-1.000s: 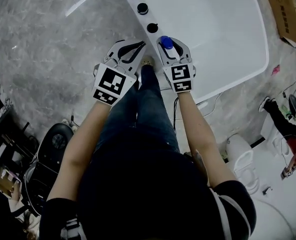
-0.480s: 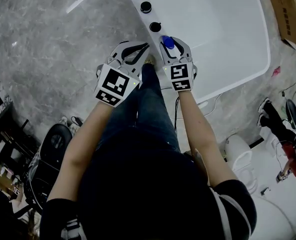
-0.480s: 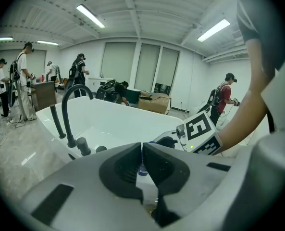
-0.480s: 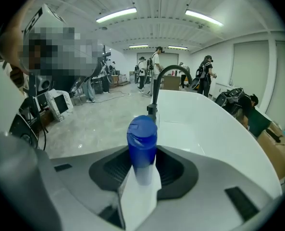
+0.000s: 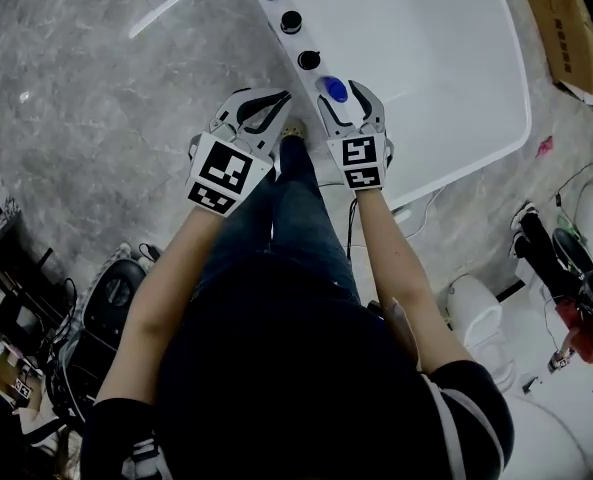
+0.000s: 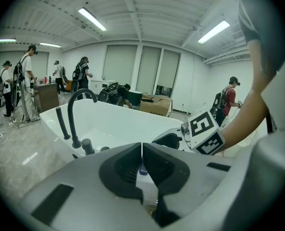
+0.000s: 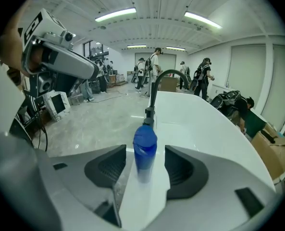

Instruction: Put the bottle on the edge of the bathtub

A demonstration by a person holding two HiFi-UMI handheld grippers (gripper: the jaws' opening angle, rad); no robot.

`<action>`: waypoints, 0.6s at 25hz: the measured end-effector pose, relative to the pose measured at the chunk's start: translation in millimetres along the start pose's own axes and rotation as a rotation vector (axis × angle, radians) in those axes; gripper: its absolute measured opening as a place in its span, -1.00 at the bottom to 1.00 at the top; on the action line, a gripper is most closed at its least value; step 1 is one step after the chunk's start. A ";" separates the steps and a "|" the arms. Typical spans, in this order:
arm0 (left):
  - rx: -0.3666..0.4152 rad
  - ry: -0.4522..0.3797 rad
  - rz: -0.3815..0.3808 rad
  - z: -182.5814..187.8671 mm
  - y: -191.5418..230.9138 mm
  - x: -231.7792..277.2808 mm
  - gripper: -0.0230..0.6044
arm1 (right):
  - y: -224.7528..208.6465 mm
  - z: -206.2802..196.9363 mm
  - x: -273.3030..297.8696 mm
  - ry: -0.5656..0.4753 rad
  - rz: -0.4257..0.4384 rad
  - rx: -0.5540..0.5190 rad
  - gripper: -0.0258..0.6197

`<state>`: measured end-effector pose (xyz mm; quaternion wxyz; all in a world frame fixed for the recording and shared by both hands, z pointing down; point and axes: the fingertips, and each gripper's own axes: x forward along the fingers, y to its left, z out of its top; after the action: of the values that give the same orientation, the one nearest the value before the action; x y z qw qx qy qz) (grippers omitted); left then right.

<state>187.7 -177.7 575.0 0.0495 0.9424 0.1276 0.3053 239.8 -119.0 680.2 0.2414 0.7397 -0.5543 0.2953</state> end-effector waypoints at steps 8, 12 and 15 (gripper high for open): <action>-0.016 -0.095 0.087 17.9 4.7 -63.4 -0.83 | 14.9 90.4 -77.1 -0.202 -0.072 -0.049 -0.15; -0.035 -0.166 0.162 25.0 7.4 -114.7 -0.83 | 40.2 146.6 -120.5 -0.318 -0.065 -0.050 -0.27; -0.061 -0.229 0.242 28.4 12.6 -163.1 -0.83 | 71.6 181.2 -138.3 -0.379 -0.029 -0.069 -0.56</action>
<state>79.7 -234.5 462.4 0.0552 0.9775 -0.0026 0.2035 172.4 -168.6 456.5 0.1622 0.7811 -0.5892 0.1280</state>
